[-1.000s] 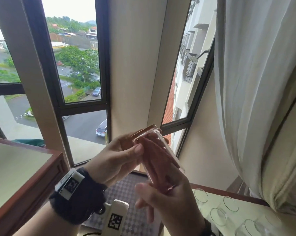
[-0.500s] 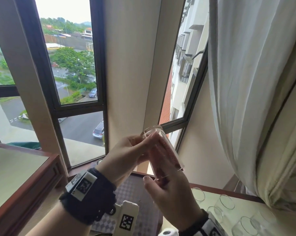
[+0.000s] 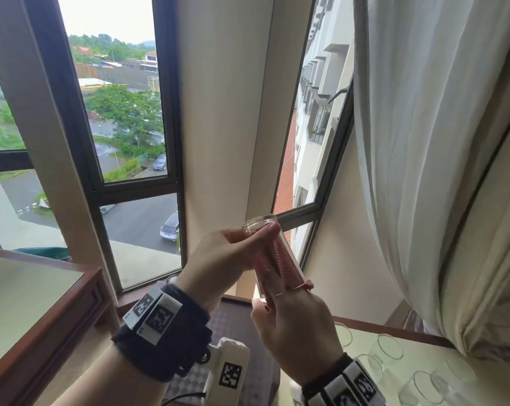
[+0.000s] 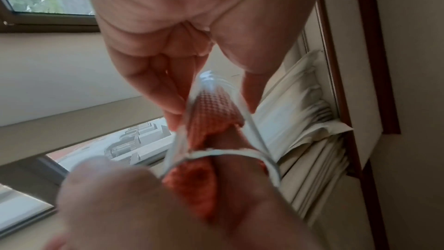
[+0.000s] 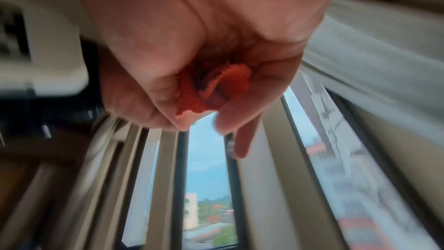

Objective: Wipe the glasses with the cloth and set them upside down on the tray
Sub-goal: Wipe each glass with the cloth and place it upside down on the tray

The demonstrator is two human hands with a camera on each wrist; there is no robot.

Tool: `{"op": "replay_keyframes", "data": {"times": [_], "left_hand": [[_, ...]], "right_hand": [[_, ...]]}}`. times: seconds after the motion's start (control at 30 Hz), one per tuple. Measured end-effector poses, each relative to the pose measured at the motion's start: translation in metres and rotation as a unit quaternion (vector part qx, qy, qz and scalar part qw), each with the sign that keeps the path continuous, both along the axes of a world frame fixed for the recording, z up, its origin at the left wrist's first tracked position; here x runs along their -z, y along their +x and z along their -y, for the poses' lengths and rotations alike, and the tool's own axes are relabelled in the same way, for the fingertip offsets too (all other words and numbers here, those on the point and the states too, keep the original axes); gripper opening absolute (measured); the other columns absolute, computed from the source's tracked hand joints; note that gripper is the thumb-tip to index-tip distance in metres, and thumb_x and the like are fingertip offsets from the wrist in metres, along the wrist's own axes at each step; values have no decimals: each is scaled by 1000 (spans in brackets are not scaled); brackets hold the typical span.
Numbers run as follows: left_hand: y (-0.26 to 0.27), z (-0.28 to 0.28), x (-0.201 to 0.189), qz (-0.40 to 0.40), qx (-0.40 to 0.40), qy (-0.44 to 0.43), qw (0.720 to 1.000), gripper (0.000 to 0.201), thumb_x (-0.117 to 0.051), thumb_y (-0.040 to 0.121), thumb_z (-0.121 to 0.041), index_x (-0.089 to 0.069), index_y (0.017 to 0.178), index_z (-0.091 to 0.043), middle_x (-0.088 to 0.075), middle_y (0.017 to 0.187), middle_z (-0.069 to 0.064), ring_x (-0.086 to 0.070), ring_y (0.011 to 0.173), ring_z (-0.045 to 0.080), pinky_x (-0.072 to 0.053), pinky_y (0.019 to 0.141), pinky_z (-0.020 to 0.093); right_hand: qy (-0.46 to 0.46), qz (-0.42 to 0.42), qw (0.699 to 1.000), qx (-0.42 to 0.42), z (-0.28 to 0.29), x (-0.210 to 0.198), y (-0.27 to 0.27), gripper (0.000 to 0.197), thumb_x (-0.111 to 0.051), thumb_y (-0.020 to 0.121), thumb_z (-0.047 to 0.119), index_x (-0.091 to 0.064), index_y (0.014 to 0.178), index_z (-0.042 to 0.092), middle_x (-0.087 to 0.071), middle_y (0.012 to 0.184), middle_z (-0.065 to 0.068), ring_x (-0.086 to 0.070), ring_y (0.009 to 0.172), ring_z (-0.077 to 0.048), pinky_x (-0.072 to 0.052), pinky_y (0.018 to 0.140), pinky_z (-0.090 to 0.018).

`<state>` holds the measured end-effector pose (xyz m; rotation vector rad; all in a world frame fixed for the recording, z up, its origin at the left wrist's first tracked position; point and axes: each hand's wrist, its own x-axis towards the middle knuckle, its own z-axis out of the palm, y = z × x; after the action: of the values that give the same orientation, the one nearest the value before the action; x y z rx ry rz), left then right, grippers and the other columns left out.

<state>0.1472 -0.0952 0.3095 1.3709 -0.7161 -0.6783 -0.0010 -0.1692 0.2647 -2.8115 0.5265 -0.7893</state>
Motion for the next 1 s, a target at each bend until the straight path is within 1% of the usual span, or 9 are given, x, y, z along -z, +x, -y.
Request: {"op": "replay_keyframes", "data": {"times": [0.1,0.17,0.27,0.37,0.47,0.6,0.73,0.87,1.0], "left_hand": [[-1,-3,6,-83,81,-56,992,62,-80,87,-43,-72,116,11,-75,112,27,-75,105,37,-61,97,37],[-2,-5,14,-160,122,-124,972,82,-85,82,-45,-60,129,17,-67,120,32,-67,109,36,-59,100,41],[-5,-4,25,-198,163,-190,948,98,-87,85,-44,-42,149,14,-47,144,36,-46,132,43,-30,122,65],[-4,-1,24,-177,164,-200,950,95,-83,89,-46,-40,154,8,-47,146,32,-42,136,42,-28,123,63],[-4,0,28,-157,138,-152,966,83,-76,92,-51,-48,154,-3,-57,144,27,-55,135,37,-49,113,48],[-8,3,45,-117,102,-42,987,58,-47,105,-53,-63,140,-10,-71,134,18,-63,131,37,-53,109,44],[-17,5,29,-126,83,5,988,89,-41,91,-72,-66,131,3,-72,122,28,-68,105,30,-51,104,45],[-19,3,0,-81,93,-19,992,71,-66,85,-66,-73,117,-3,-78,111,22,-76,101,29,-58,99,37],[-16,2,-9,-35,67,-70,995,59,-89,73,-50,-78,99,2,-75,109,31,-75,102,37,-52,110,56]], "right_hand": [[298,80,944,-114,-11,-13,-5,72,-68,93,27,-33,150,52,-69,87,1,-63,60,-25,-58,54,-34],[507,175,818,-206,-19,-23,-10,59,-67,93,22,-48,147,34,-74,94,-11,-62,48,-27,-50,40,-30],[689,240,609,-311,-24,-31,-13,52,-53,97,40,-51,144,18,-49,111,-52,-55,37,-19,-38,36,-23],[742,248,531,-324,-22,-32,-13,52,-46,101,44,-48,144,16,-56,121,-30,-48,34,-9,-32,34,-20],[727,292,590,-195,-15,-34,-10,43,-65,96,45,-66,126,14,-51,98,-30,-33,29,-8,-30,32,-17],[563,330,758,-7,-4,-30,-10,21,-80,75,35,-82,87,18,-52,52,-6,-37,33,-9,-30,34,-19],[172,266,948,-36,11,-4,-16,30,-77,87,35,-75,117,31,-76,105,15,-71,80,2,-59,68,-20],[-24,96,994,-50,12,15,-13,61,-61,97,46,-35,152,46,-72,120,4,-70,81,-15,-60,70,-35],[28,104,993,-52,2,5,-10,74,-63,95,44,-19,155,49,-72,105,7,-68,82,-12,-60,71,-34]]}}
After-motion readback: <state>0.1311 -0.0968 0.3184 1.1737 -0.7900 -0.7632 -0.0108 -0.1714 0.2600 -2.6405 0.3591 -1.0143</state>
